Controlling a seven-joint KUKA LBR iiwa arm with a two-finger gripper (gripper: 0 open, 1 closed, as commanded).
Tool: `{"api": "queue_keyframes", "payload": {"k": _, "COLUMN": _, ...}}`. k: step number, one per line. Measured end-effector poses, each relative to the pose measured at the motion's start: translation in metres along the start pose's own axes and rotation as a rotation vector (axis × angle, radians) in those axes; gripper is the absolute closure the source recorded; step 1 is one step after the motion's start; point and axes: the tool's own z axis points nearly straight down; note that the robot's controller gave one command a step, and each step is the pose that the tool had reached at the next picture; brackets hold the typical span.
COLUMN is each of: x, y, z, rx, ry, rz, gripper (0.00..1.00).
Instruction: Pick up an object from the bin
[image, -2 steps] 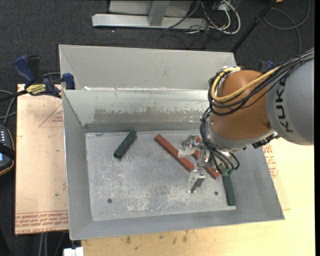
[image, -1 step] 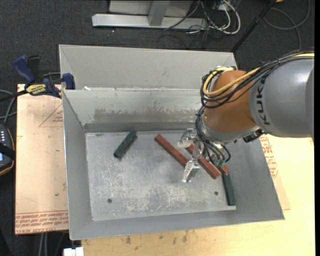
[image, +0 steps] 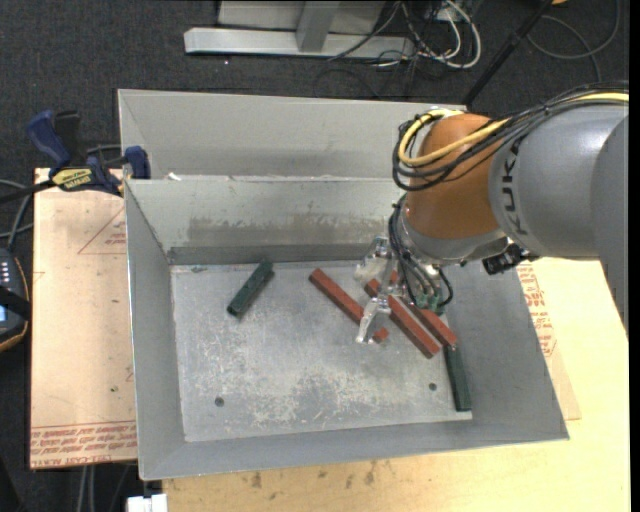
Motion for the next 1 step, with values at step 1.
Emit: {"api": "queue_keyframes", "payload": {"k": 1, "x": -0.0040, "y": -0.0040, "z": 0.0077, "rx": 0.000, "ry": -0.006, "rz": -0.030, "gripper": 0.00}}
